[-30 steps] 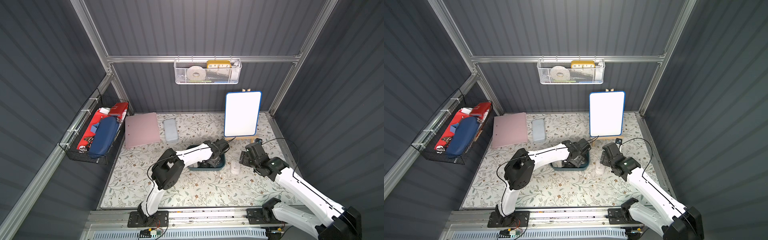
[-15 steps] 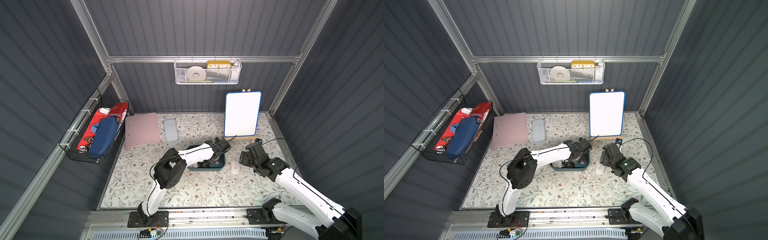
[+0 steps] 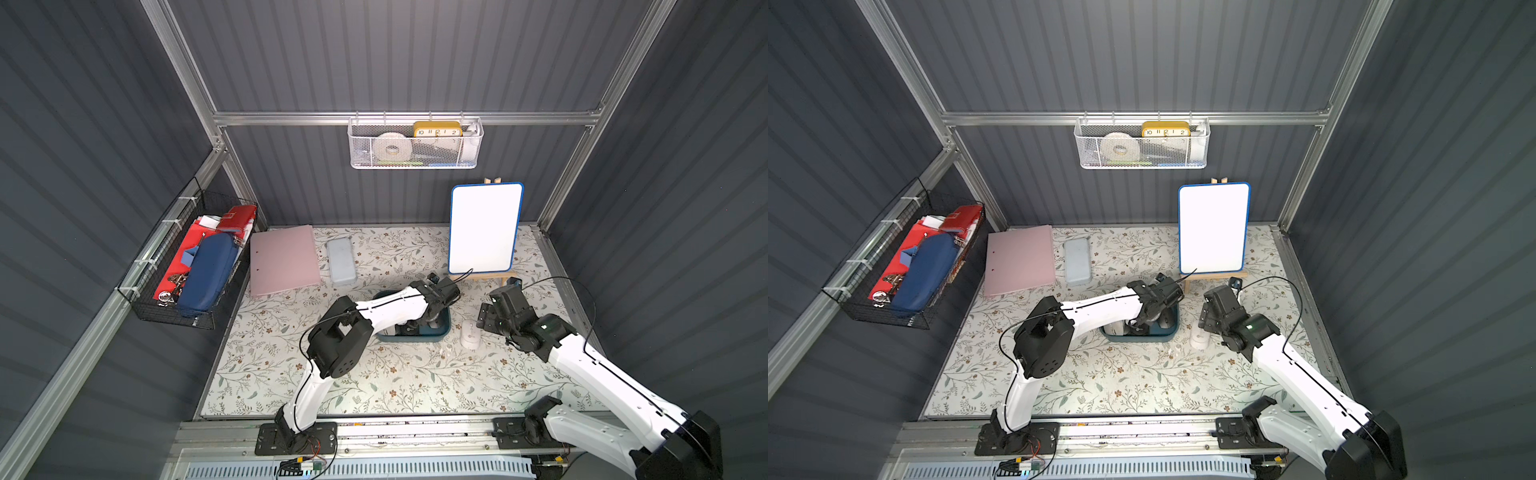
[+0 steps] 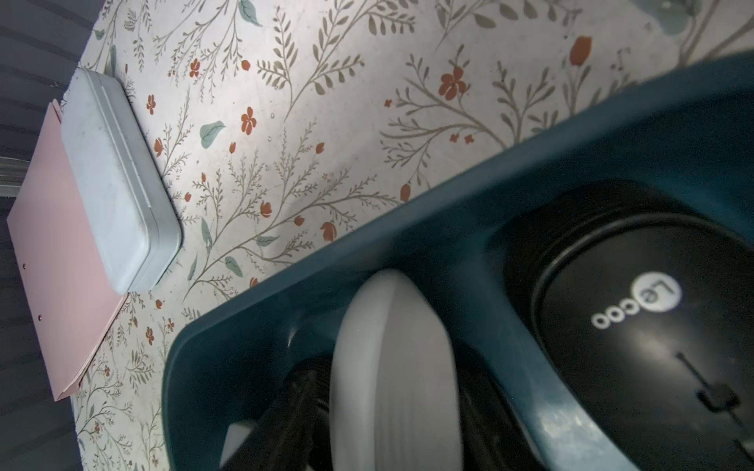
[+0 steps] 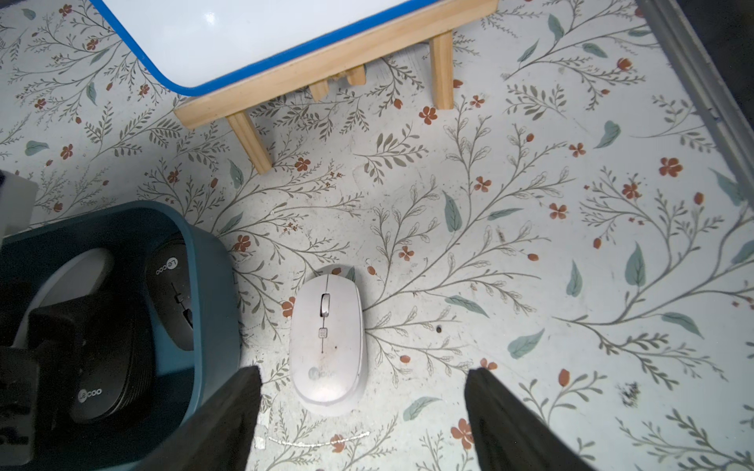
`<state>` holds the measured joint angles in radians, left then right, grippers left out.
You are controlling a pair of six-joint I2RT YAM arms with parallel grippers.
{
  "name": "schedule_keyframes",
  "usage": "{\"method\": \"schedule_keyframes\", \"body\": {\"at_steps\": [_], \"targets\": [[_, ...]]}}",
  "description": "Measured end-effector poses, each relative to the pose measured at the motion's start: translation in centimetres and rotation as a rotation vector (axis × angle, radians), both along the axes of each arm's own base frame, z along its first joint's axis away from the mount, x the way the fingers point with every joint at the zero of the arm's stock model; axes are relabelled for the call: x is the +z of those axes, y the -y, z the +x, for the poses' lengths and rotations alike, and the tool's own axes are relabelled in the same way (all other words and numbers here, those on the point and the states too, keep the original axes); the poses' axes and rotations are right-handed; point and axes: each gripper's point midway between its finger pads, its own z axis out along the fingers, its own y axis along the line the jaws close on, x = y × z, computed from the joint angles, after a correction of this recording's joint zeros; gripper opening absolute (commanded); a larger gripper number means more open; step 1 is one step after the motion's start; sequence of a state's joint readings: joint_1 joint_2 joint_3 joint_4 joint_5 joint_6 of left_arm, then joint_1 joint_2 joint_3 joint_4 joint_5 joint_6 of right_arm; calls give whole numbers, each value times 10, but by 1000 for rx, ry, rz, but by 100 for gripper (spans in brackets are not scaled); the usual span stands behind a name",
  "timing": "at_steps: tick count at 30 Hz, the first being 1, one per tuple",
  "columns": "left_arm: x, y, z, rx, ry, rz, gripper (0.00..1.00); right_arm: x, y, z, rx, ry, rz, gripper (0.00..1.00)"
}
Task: Take out the mouse from the storage box
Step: Pick up the mouse from the storage box.
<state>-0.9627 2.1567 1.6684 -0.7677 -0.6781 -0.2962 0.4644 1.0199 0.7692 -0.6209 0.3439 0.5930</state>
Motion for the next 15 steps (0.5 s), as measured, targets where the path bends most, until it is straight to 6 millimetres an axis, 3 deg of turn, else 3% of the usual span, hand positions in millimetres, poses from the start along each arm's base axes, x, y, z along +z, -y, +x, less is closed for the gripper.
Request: {"method": "schedule_keyframes", "body": {"at_steps": [6,15], "targets": [[3,-2,2,14,20,-4,48,-2,-1,0,2,-7,0,82],[8,-7,4,50,59,-6,33,-2,-1,0,4,-10,1,82]]}}
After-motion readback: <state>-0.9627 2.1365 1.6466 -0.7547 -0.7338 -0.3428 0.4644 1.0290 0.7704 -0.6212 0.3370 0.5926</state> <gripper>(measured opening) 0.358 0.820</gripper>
